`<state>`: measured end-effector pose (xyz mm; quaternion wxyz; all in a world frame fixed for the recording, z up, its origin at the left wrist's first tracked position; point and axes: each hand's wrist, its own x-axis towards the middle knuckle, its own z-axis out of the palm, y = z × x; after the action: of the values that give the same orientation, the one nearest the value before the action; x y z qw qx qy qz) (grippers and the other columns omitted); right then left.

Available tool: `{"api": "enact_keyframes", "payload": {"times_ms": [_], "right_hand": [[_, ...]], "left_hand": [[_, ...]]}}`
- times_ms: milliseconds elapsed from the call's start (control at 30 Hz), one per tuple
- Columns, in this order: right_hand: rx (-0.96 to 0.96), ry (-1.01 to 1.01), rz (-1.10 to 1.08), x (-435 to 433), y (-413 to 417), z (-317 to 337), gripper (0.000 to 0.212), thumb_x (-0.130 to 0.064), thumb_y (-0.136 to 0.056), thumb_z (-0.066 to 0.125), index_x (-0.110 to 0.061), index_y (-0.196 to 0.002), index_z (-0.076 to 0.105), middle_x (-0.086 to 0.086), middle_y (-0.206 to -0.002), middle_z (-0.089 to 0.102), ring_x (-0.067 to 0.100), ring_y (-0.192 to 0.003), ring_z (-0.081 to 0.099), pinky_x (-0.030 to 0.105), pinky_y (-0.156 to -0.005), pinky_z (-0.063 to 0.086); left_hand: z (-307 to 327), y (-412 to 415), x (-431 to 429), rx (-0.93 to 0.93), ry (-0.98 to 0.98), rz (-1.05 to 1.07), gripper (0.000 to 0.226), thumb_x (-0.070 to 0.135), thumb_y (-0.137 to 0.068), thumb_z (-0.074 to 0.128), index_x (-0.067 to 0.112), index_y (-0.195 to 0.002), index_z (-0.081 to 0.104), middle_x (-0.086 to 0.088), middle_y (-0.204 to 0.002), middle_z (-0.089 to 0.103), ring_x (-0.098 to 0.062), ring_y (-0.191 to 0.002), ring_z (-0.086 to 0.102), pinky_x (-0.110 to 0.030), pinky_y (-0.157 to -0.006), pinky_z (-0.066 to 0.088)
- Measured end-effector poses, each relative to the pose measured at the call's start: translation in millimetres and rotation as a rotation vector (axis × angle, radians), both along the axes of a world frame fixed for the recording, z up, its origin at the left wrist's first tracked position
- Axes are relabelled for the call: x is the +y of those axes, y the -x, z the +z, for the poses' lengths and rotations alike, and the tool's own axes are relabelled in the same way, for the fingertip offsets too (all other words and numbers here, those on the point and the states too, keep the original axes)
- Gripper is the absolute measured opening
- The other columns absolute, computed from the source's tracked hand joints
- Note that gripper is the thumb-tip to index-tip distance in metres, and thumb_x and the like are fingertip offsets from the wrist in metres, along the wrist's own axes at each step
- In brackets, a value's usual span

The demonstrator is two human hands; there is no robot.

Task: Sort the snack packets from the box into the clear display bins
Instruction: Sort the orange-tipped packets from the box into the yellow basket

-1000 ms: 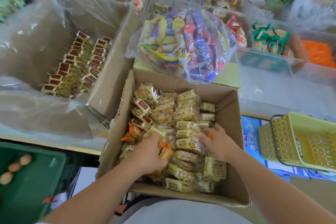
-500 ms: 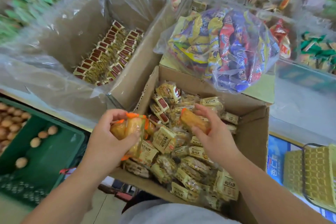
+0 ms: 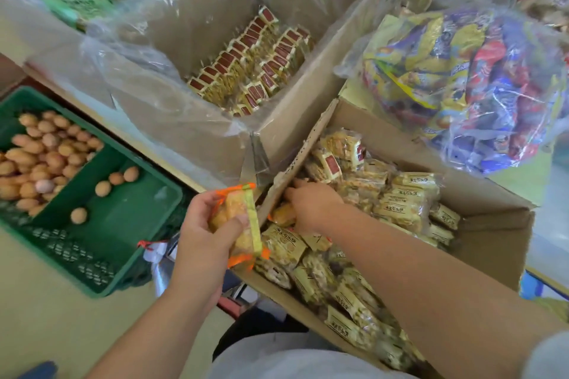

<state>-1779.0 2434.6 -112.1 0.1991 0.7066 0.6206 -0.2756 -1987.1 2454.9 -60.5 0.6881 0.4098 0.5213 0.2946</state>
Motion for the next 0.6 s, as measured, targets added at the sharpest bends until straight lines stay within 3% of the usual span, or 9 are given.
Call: {"api": "enact_keyframes", "payload": {"times_ms": [100, 233, 367, 433, 533, 600], "right_hand": [[-0.023, 0.131, 0.132, 8, -3, 3, 0.076, -0.042, -0.083, 0.070, -0.029, -0.151, 0.037, 0.005, -0.143, 0.046, 0.028, -0.117, 0.057, 0.043, -0.086, 0.056], [0.009, 0.316, 0.213, 15, -10, 14, 0.085, -0.040, -0.088, 0.068, -0.039, -0.158, 0.020, 0.007, -0.159, 0.030, 0.032, -0.135, 0.045, 0.046, -0.099, 0.050], [-0.045, 0.366, 0.247, 21, 5, 10, 0.085, -0.032, -0.086, 0.069, -0.039, -0.158, 0.023, 0.009, -0.158, 0.028, 0.032, -0.120, 0.056, 0.040, -0.081, 0.057], [-0.089, 0.396, 0.268, 22, 11, 4, 0.089, -0.029, -0.086, 0.068, -0.041, -0.159, 0.018, 0.009, -0.163, 0.020, 0.034, -0.121, 0.056, 0.040, -0.075, 0.056], [-0.142, 0.428, 0.290, 24, 16, -4, 0.089, -0.026, -0.088, 0.065, -0.042, -0.159, 0.014, 0.006, -0.164, 0.019, 0.033, -0.131, 0.050, 0.039, -0.067, 0.048], [-0.163, 0.427, 0.244, 25, 18, -10, 0.082, -0.025, -0.088, 0.065, -0.036, -0.157, 0.023, 0.006, -0.158, 0.032, 0.032, -0.136, 0.043, 0.041, -0.070, 0.047]], "left_hand": [[-4, 3, 5, -0.055, 0.043, -0.024, 0.037, -0.007, -0.092, 0.064, 0.027, -0.107, 0.067, 0.000, -0.102, 0.071, -0.026, -0.083, 0.067, -0.046, -0.056, 0.061], [-6, 6, 16, -0.152, 0.140, -0.026, 0.031, -0.007, -0.092, 0.063, 0.017, -0.111, 0.066, 0.005, -0.094, 0.071, -0.015, -0.075, 0.069, -0.035, -0.051, 0.058], [-12, 12, 27, -0.203, 0.203, -0.034, 0.032, 0.007, -0.075, 0.072, 0.023, -0.102, 0.071, -0.001, -0.101, 0.072, -0.034, -0.089, 0.069, -0.037, -0.056, 0.059], [-14, 15, 32, -0.197, 0.205, -0.044, 0.032, 0.011, -0.072, 0.071, 0.026, -0.100, 0.073, -0.004, -0.104, 0.071, -0.043, -0.096, 0.066, -0.040, -0.059, 0.060], [-16, 19, 37, -0.208, 0.219, -0.069, 0.032, 0.011, -0.072, 0.071, 0.028, -0.099, 0.073, -0.004, -0.104, 0.072, -0.041, -0.091, 0.070, -0.041, -0.060, 0.060], [-17, 21, 40, -0.210, 0.219, -0.089, 0.032, 0.011, -0.073, 0.071, 0.029, -0.099, 0.073, -0.002, -0.104, 0.073, -0.037, -0.087, 0.072, -0.040, -0.059, 0.060]]}}
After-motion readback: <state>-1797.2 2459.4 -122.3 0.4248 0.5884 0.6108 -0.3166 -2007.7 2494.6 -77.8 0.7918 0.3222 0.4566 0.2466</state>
